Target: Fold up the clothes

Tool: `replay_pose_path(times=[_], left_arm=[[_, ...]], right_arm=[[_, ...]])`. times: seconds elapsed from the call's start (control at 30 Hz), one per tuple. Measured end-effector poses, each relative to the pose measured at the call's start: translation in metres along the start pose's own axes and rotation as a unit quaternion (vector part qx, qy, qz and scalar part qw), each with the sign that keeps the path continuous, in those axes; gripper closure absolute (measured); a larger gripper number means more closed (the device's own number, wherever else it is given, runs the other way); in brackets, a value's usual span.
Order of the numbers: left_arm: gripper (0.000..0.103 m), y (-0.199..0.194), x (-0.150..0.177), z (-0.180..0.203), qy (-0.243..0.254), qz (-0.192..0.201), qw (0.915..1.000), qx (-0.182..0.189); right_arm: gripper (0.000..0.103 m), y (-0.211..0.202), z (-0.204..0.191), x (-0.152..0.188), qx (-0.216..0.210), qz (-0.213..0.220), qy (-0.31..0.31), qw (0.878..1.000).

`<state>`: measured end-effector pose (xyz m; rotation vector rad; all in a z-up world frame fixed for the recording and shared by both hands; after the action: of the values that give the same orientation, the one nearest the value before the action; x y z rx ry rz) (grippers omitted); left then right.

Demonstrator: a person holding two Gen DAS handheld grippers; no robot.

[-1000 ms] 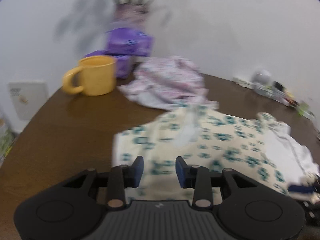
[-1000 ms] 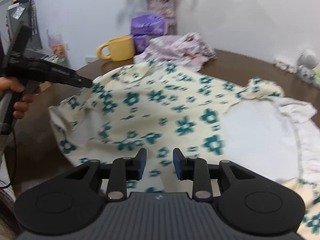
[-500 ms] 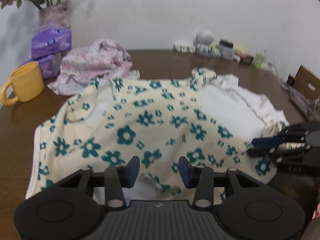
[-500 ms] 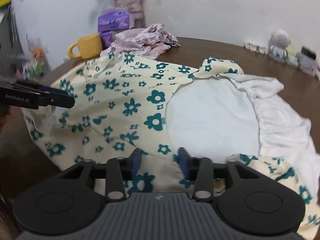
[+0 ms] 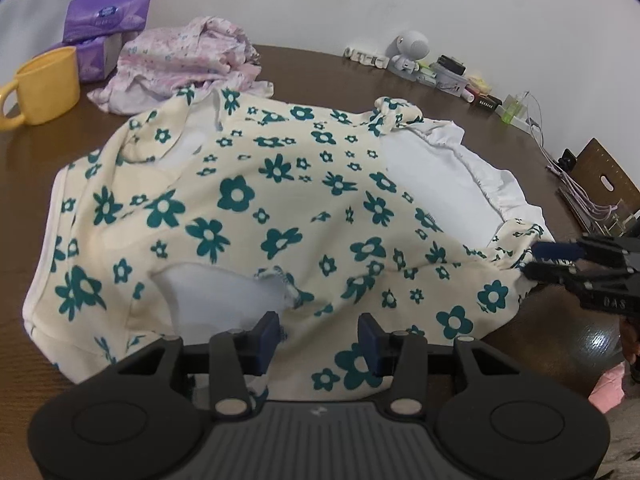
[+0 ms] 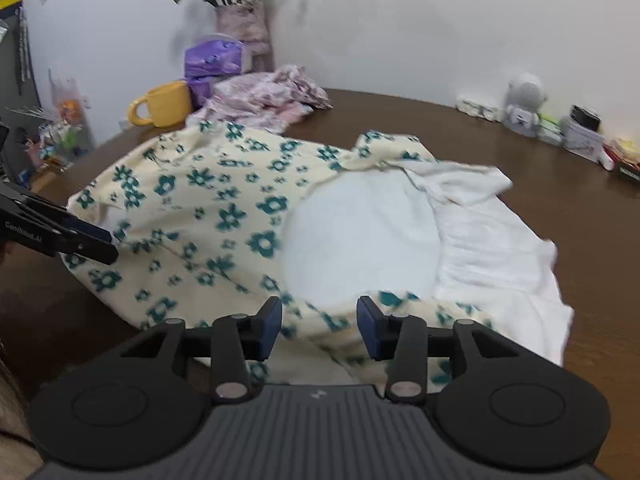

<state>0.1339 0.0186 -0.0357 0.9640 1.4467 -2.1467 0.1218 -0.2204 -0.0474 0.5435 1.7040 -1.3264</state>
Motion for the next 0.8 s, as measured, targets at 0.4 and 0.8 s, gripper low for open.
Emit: replay_pose_path(times=[0.4,0.8], left_arm=[[0.100,0.006,-0.001,0.009,0.053,-0.011,0.9984,0.019],[0.079,-0.004,0.003,0.001,-0.018,-0.031,0.9974,0.062]], right_arm=[[0.070,0.005,-0.015,0.030,-0.005,-0.026,-0.016,1.000],[0.095,-0.018,-0.008,0.028,-0.040,-0.046,0.019,0.998]])
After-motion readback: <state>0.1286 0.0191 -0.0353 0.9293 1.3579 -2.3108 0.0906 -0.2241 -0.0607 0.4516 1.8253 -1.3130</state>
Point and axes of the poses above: each gripper's, at about its wrist camera, not at the fingertips, and y roughly the way its jaws point, z to its right, x to its underside, the point moved 10 cm from there along y, roughly the way its jaws point, and after that the axes turned 10 degrees about z, right-handed, at the moved point
